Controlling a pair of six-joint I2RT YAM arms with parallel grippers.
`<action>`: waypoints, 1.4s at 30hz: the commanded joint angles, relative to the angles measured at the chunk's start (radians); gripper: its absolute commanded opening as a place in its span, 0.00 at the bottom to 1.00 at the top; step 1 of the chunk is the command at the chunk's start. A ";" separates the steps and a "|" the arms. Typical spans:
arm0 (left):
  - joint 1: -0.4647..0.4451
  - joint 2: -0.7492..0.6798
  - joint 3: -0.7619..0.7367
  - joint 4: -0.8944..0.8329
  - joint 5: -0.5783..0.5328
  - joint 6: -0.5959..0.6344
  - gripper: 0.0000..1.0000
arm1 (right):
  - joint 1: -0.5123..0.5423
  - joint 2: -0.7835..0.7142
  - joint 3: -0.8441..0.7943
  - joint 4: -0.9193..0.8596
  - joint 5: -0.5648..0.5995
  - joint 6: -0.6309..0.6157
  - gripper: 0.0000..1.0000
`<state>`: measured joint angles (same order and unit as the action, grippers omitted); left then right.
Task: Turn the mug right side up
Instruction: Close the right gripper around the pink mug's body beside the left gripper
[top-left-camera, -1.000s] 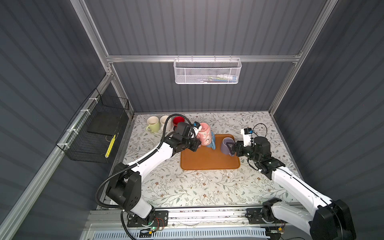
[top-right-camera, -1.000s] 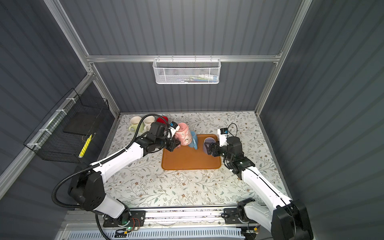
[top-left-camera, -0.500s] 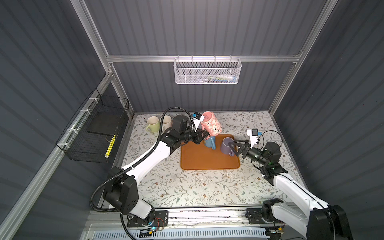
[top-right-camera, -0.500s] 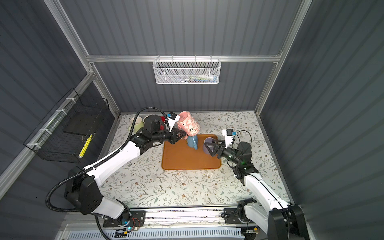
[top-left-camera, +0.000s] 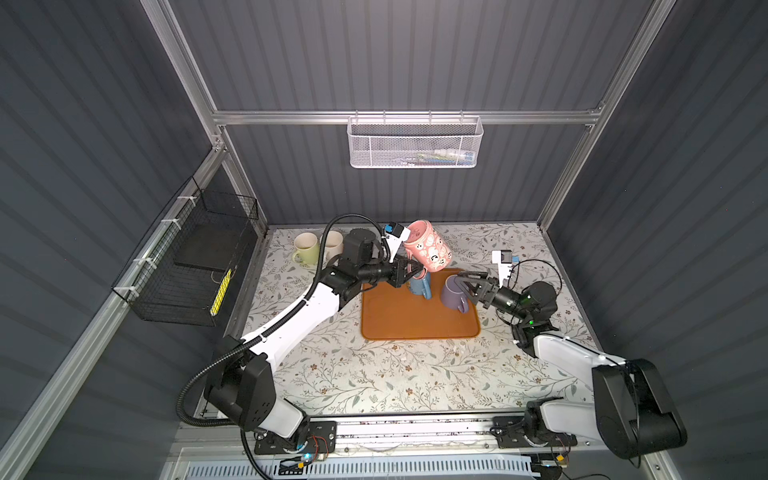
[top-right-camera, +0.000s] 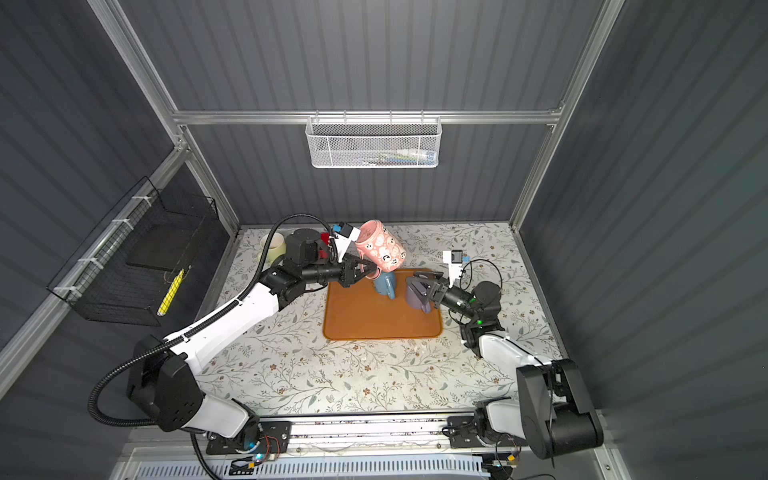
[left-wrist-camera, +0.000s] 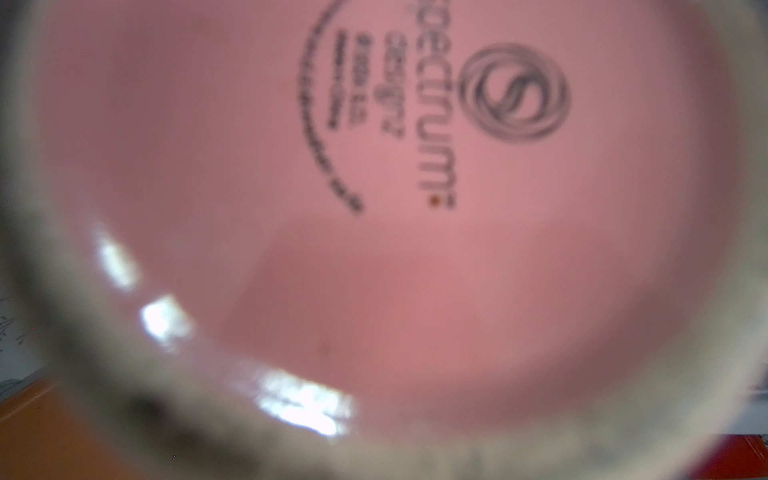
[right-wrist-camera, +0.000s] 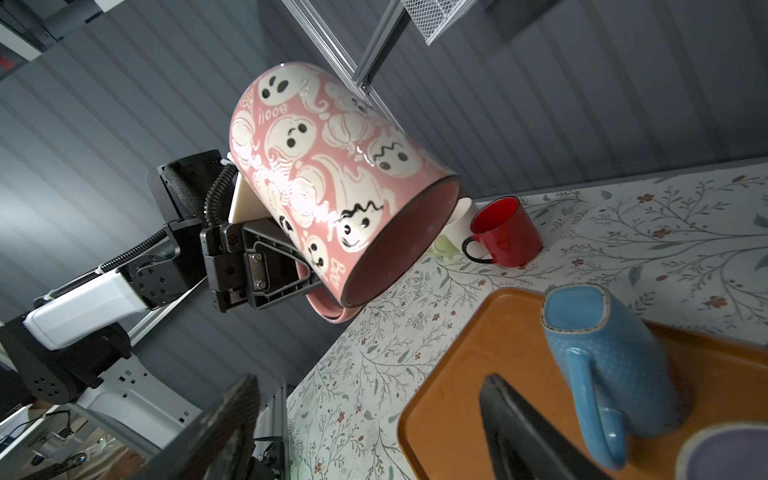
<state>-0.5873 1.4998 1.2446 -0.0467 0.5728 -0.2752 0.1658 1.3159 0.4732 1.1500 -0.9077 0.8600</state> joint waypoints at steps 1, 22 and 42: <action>0.003 -0.051 0.041 0.131 0.045 -0.011 0.00 | 0.001 0.047 0.051 0.213 -0.032 0.108 0.83; -0.008 -0.030 -0.005 0.238 0.097 -0.094 0.00 | 0.133 0.238 0.237 0.329 -0.027 0.148 0.77; -0.016 -0.015 -0.016 0.232 0.107 -0.100 0.00 | 0.166 0.209 0.315 0.330 0.000 0.131 0.33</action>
<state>-0.5968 1.4998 1.2160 0.1150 0.6521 -0.3866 0.3206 1.5532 0.7448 1.4273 -0.9112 1.0065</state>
